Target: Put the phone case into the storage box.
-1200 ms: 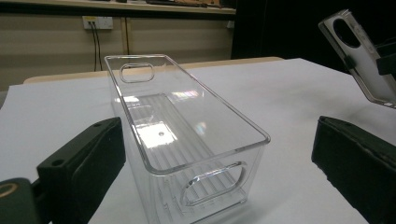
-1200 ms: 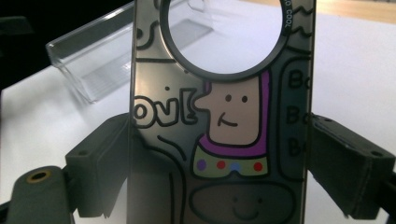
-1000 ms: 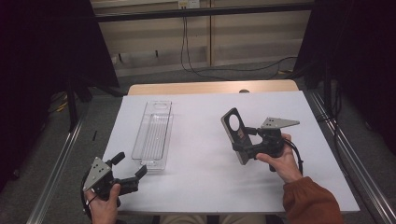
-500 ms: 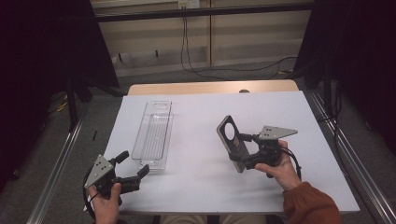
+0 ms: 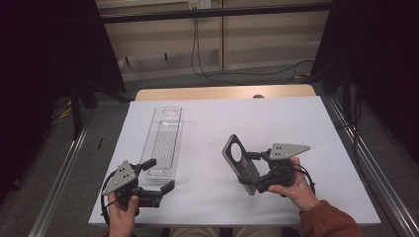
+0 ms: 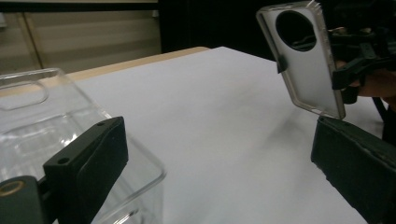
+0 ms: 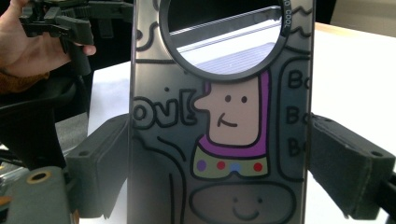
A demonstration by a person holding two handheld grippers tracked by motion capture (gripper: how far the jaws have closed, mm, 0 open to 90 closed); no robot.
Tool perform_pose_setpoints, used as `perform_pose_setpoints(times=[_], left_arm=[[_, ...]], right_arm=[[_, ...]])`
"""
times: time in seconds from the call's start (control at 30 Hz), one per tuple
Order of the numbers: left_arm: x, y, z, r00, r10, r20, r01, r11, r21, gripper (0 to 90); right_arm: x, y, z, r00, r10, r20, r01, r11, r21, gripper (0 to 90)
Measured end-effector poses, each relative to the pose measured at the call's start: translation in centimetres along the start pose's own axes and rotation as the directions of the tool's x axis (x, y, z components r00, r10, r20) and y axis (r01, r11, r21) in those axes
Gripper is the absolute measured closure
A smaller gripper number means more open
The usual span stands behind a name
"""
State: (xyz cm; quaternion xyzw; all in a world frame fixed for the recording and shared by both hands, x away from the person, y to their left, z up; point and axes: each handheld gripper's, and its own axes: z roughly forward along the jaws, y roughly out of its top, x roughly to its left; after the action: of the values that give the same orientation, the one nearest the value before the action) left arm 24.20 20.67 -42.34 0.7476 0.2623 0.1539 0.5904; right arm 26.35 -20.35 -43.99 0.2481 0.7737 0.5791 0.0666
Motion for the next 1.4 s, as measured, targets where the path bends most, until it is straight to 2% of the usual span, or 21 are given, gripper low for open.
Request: perform_pose_setpoints(times=[0.13,0.3,0.37,0.4,0.6,0.73,0.8,0.87,0.9,0.93,0.97,1.0,1.03,1.07,1.1,1.17,1.2,1.27,1.3,1.37,1.4], left_arm=[[-0.4,0.7,0.9,0.9983,0.043,0.04,-0.043,0.999,-0.011,4.2],[-0.7,1.2,2.0,0.9932,0.044,0.108,-0.038,0.9978,-0.054,3.6],[-0.8,1.2,2.8,0.9812,0.085,0.173,-0.078,0.9959,-0.044,3.5],[-0.9,1.1,3.3,0.9815,0.086,0.171,-0.078,0.9955,-0.054,3.2],[-0.7,1.5,6.0,0.9565,0.038,0.289,-0.018,0.9972,-0.073,1.8],[-0.9,2.2,7.1,0.9533,0.047,0.298,-0.027,0.9971,-0.071,1.9],[-0.8,2.7,7.6,0.9386,0.052,0.341,-0.03,0.997,-0.071,1.8],[-1.0,3.2,8.1,0.9383,0.043,0.343,-0.018,0.997,-0.075,1.7],[-1.1,3.4,8.3,0.9454,0.046,0.323,-0.023,0.997,-0.074,1.7],[-1.0,3.6,8.6,0.9304,0.05,0.363,-0.023,0.9965,-0.08,1.6],[-1.1,4.0,8.8,0.9384,0.057,0.341,-0.031,0.9963,-0.081,1.7],[-1.2,4.1,9.0,0.9275,0.067,0.368,-0.035,0.9951,-0.093,1.6],[-1.4,4.3,9.1,0.9373,0.071,0.341,-0.041,0.9949,-0.092,1.6],[-1.3,4.5,9.4,0.9198,0.072,0.386,-0.039,0.9951,-0.091,1.6],[-1.5,4.5,9.8,0.9114,0.074,0.405,-0.034,0.9937,-0.107,1.6],[-1.9,4.5,10.1,0.9227,0.072,0.379,-0.033,0.9934,-0.11,1.7],[-1.8,4.5,10.4,0.9083,0.072,0.412,-0.028,0.9932,-0.114,1.7],[-1.8,4.4,10.7,0.8945,0.079,0.44,-0.034,0.9933,-0.11,1.6],[-1.9,4.2,10.8,0.9012,0.076,0.427,-0.029,0.9927,-0.118,1.7],[-1.9,4.0,11.1,0.897,0.081,0.435,-0.023,0.9903,-0.137,1.7],[-1.9,4.0,11.2,0.8865,0.079,0.456,-0.026,0.9921,-0.123,1.6]], right_arm=[[0.3,0.4,0.2,0.9997,-0.006,-0.023,0.005,1.0,-0.009,12.1],[0.4,0.9,0.6,0.9982,-0.016,-0.058,0.016,1.0,0.002,12.2],[0.4,1.0,0.8,0.9975,-0.018,-0.069,0.018,1.0,0.001,12.2],[0.4,1.0,0.8,0.9976,-0.017,-0.067,0.017,1.0,0.002,12.2],[0.4,1.2,1.0,0.997,-0.021,-0.075,0.021,1.0,-0.004,12.2],[0.2,1.2,0.8,0.9972,-0.017,-0.073,0.017,1.0,-0.006,12.2],[0.1,1.3,0.7,0.9974,-0.016,-0.069,0.016,1.0,-0.009,12.2],[0.1,1.3,0.6,0.9974,-0.019,-0.069,0.019,1.0,-0.01,12.2],[0.1,1.3,0.6,0.9971,-0.023,-0.072,0.023,1.0,-0.009,12.2],[0.1,1.3,0.5,0.9968,-0.028,-0.074,0.027,1.0,-0.007,12.2],[0.1,1.3,0.5,0.9967,-0.028,-0.076,0.028,1.0,-0.004,12.2],[0.1,1.3,0.5,0.9966,-0.027,-0.078,0.027,1.0,-0.004,12.2],[0.1,1.3,0.5,0.9961,-0.03,-0.083,0.03,1.0,-0.003,12.2],[0.1,1.3,0.6,0.9962,-0.034,-0.081,0.034,0.999,-0.002,12.2],[0.1,1.2,0.6,0.9963,-0.03,-0.08,0.03,1.0,-0.001,12.2],[0.0,1.1,0.6,0.9963,-0.035,-0.078,0.036,0.999,0.001,12.2],[0.1,1.1,0.6,0.9961,-0.038,-0.08,0.038,0.999,0.002,12.2],[0.0,1.1,0.6,0.9952,-0.038,-0.091,0.038,0.999,0.002,12.2],[0.0,1.1,0.5,0.9947,-0.035,-0.097,0.035,0.999,-0.002,12.2],[0.1,1.1,0.5,0.9941,-0.035,-0.103,0.035,0.999,-0.001,12.2],[0.1,1.1,0.5,0.9939,-0.034,-0.105,0.034,0.999,-0.001,12.2]])
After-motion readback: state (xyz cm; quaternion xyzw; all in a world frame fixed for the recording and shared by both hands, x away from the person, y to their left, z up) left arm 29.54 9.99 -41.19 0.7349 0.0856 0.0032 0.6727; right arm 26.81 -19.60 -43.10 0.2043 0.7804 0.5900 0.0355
